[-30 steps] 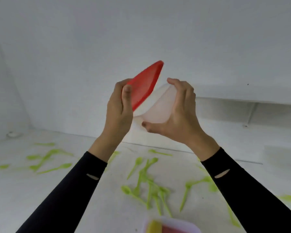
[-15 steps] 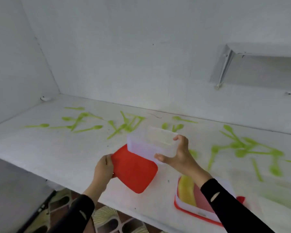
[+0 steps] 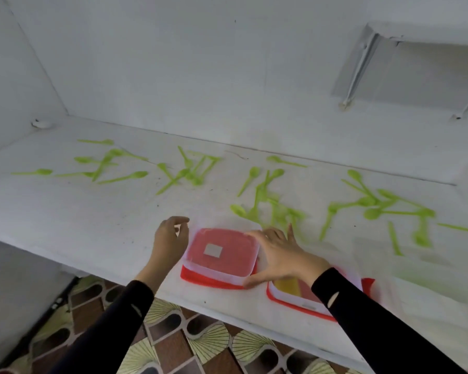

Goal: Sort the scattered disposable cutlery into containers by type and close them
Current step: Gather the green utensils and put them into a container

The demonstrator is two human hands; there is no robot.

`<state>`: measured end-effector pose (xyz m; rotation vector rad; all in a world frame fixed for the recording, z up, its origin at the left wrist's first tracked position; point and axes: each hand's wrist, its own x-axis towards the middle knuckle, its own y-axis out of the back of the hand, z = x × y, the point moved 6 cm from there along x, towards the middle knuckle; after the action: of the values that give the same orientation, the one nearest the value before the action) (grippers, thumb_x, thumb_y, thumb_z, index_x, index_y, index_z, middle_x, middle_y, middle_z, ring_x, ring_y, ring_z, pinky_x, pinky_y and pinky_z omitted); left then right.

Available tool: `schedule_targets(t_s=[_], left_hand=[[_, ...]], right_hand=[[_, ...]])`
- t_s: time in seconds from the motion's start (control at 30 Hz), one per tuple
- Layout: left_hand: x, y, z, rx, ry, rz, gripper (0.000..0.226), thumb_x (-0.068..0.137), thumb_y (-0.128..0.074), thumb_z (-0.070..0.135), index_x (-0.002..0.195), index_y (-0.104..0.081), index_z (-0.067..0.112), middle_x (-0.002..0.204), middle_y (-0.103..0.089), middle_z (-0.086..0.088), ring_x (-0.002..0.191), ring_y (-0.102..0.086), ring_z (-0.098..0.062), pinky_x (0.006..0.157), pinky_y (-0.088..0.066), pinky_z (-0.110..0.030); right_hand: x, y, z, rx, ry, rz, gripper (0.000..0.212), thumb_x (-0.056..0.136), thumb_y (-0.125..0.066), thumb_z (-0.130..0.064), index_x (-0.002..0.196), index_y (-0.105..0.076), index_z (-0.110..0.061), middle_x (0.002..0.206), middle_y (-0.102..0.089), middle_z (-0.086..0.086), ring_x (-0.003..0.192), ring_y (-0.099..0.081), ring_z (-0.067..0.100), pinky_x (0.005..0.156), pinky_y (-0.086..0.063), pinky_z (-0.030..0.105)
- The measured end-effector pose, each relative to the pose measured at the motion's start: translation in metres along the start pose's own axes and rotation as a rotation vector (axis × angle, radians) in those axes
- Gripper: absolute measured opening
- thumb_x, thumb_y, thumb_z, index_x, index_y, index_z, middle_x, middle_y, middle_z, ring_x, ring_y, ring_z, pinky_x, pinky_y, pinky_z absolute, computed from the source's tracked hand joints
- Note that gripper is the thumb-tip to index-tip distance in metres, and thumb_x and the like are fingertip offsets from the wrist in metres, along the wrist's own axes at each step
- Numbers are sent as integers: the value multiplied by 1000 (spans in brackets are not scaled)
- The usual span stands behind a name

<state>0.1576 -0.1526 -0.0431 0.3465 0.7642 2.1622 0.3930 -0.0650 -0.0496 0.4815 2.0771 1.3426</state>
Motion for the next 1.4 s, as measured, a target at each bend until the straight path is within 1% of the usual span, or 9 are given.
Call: schedule_targets(t_s=[0.2, 0.33, 0.5, 0.6, 0.7, 0.87, 1.03, 1.27, 1.4], left_hand=[[30, -38, 100, -81, -236, -59, 24, 95, -49, 6, 95, -67, 23, 100, -65, 8, 75, -56, -4, 63, -38, -11], [29, -111, 179, -119, -347, -200, 22, 95, -50, 9, 96, -69, 20, 91, -65, 9, 70, -57, -11, 58, -41, -16], [7, -217, 256, -87, -470, -434, 23, 94, -52, 8, 89, -66, 26, 88, -68, 12, 73, -64, -12, 64, -44, -15], [-7, -275, 287, -14, -549, -561, 24, 93, -55, 10, 86, -64, 31, 85, -69, 10, 66, -60, 1, 65, -46, -15], [-15, -333, 306, 129, -581, -635, 12, 91, -61, 21, 90, -62, 33, 85, -64, 15, 70, -60, -4, 76, -52, -27], [-9, -396, 309, 269, -455, -538, 9, 90, -56, 26, 92, -63, 32, 91, -63, 11, 94, -63, -18, 79, -49, -27], [-10, -444, 300, 418, -504, -557, 29, 93, -58, 24, 121, -63, 21, 122, -57, -10, 118, -51, -30, 99, -40, -33], [-8, -455, 295, 432, -496, -418, 29, 87, -66, 26, 111, -59, 10, 106, -59, -11, 101, -57, -33, 79, -47, -38], [-6, -449, 294, 353, -547, -341, 32, 81, -70, 24, 106, -60, 7, 100, -59, -13, 85, -60, -35, 74, -50, -39]], right_hand=[[-14, 32, 38, 291, -16, 112, 95, 74, -73, -62, 150, -21, -39, 153, -34, 1, 144, -25, 22, 120, -15, 43], [-53, 62, 102, 568, -98, 176, 84, 88, -70, -37, 151, -15, -37, 150, -34, 2, 129, -36, 5, 100, -34, 23], [-108, 87, 207, 613, -279, 232, 90, 90, -68, -35, 152, -2, -44, 147, -36, 15, 112, -51, 16, 90, -38, 22], [-137, 99, 275, 554, -374, 266, 88, 93, -65, -33, 153, -2, -41, 140, -42, 16, 100, -55, 16, 88, -39, 24], [-157, 105, 342, 419, -459, 282, 77, 97, -57, -25, 153, -6, -39, 136, -46, 15, 108, -54, 18, 95, -41, 30], [-148, 95, 401, -2, -403, 177, 49, 97, -41, -8, 141, -46, -29, 136, -51, 3, 129, -47, 25, 99, -38, 33], [-126, 74, 432, -127, -301, -44, 63, 97, -38, -3, 152, -30, -33, 162, -21, -4, 143, -29, 25, 112, -33, 38], [-102, 74, 432, -199, -159, 79, 25, 95, -51, -15, 118, -62, -16, 126, -57, 5, 122, -47, 25, 96, -40, 34], [-106, 84, 431, 69, -148, 184, 17, 91, -57, -18, 107, -63, -17, 111, -66, 3, 109, -57, 23, 88, -43, 33]])
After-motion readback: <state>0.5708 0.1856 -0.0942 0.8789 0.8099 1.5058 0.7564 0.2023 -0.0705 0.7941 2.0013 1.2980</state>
